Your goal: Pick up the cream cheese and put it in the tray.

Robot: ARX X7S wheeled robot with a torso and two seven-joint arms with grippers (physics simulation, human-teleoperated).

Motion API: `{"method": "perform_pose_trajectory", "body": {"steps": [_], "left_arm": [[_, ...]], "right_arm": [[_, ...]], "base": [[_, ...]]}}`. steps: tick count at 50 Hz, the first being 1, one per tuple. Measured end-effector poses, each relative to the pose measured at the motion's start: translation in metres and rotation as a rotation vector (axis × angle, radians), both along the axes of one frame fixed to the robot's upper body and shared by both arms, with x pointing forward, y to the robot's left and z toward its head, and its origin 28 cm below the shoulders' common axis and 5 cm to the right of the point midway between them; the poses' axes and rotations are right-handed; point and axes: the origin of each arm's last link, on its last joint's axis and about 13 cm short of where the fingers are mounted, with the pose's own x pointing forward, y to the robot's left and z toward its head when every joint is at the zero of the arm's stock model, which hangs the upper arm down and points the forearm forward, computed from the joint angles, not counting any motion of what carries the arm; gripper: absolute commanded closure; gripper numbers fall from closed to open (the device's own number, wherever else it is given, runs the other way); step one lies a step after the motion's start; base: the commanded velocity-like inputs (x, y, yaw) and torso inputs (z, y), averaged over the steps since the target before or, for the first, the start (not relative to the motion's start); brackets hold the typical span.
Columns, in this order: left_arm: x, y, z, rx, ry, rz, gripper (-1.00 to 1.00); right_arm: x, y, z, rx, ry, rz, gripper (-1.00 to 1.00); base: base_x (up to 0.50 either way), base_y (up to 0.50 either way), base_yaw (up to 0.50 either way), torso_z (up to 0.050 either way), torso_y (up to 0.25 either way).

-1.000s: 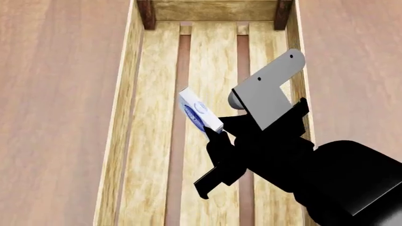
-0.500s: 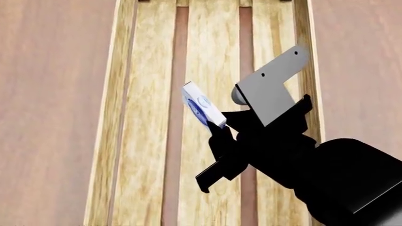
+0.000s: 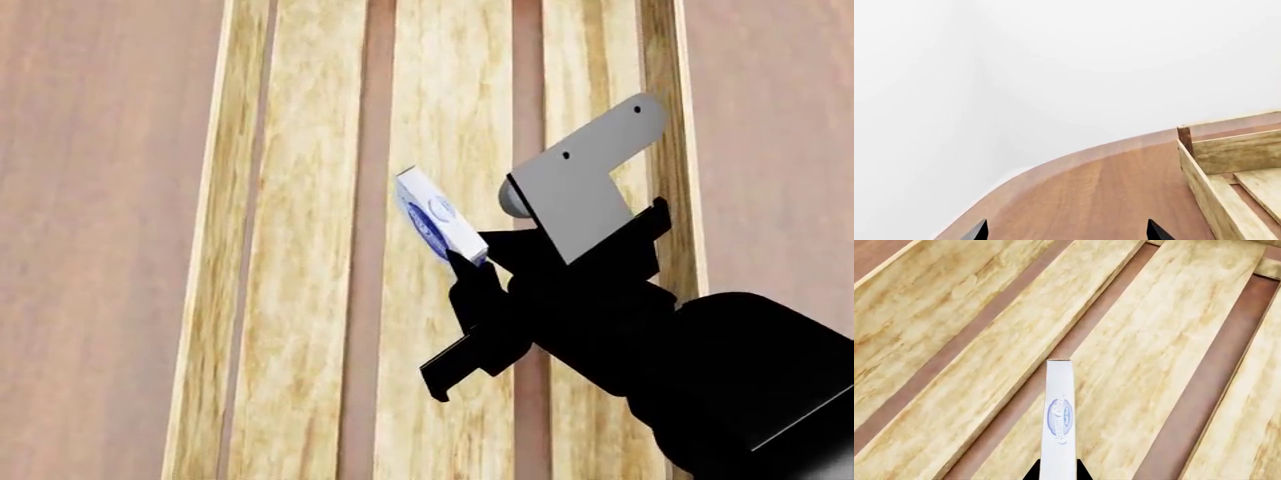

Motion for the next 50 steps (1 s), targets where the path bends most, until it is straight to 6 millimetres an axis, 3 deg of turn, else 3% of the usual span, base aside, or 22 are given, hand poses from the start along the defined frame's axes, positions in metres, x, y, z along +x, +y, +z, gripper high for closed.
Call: {"method": "perform_pose_trajectory", "body": {"steps": [15, 16, 39, 50], "left_arm": [[-0.0009, 0.0006, 0.0003, -0.012, -0.006, -0.013, -1.00], [-0.0009, 0.0006, 0.0003, -0.013, -0.007, -0.013, -1.00], [-0.0017, 0.0004, 0.0004, -0.012, -0.010, -0.014, -1.00], [-0.0013, 0.0002, 0.0004, -0.011, -0.009, -0.012, -1.00]], "right_arm": [[0.0003, 0.0002, -0.0018, -0.015, 0.000, -0.001, 1.00], [0.0003, 0.0004, -0.0018, -0.017, -0.002, -0.002, -1.00], [0.0033, -0.0003, -0.0023, -0.045, -0.019, -0.041, -1.00], [-0.0050, -0.0008, 0.0054, -0.019, -0.048, -0.038, -1.00]], "base": [[0.00, 0.00, 0.00, 0.000, 0.000], [0.00, 0.00, 0.00, 0.000, 0.000], [0.00, 0.00, 0.00, 0.000, 0.000], [0.00, 0.00, 0.00, 0.000, 0.000]]}}
